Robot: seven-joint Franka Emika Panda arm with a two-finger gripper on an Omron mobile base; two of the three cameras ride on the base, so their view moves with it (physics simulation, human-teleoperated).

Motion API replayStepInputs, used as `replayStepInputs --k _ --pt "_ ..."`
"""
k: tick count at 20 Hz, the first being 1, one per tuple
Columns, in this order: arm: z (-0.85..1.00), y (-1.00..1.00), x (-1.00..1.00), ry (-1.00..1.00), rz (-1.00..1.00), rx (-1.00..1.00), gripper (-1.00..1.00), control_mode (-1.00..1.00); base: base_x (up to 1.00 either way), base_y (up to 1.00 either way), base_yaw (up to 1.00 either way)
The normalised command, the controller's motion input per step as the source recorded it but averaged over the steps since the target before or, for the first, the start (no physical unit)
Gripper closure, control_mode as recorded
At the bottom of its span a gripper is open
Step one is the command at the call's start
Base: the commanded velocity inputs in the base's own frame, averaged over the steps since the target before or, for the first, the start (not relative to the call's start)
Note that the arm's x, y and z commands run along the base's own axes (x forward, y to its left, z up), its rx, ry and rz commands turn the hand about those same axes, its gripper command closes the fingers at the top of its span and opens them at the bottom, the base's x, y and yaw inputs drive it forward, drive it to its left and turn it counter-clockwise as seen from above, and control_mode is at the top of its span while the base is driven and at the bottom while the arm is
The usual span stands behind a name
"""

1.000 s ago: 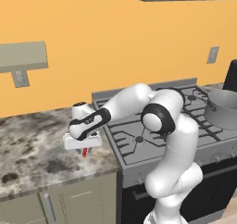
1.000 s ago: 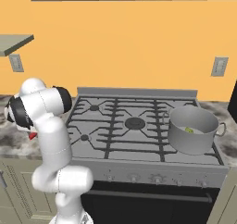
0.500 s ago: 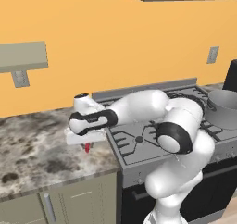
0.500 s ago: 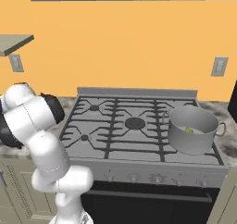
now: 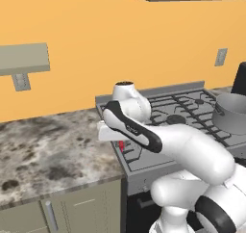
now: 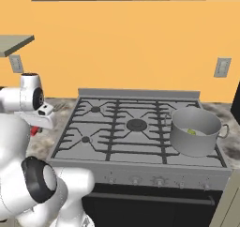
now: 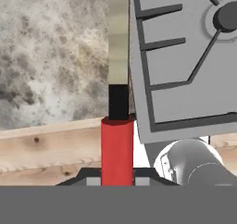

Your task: Put the tomato and lemon wedge in the pot. Retrieve the spatula and lightly stir the vegetables in the pot.

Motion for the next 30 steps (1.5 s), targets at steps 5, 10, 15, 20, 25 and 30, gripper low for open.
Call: replayStepInputs --k 5,10,15,20,25,30 --pt "0.82 -0.48 -0.47 0.04 0.07 -0.05 1.0 -1.0 0.0 0.0 0.0" --pt "0.41 -0.21 -0.31 -0.02 0.03 0.02 1.0 -1.0 0.0 0.0 0.0" --pt "0.0 0.0 0.0 0.0 0.0 0.0 1.0 1.0 -0.09 0.0 -0.01" --pt "0.0 0.0 0.0 0.0 0.0 0.0 1.0 1.0 -0.81 -0.44 -0.25" --pt "0.0 0.0 0.0 0.0 0.0 0.0 1.0 1.0 -0.02 -0.98 -0.33" --pt "0.0 0.0 0.0 0.0 0.0 0.0 1.0 1.0 0.19 -0.87 0.01"
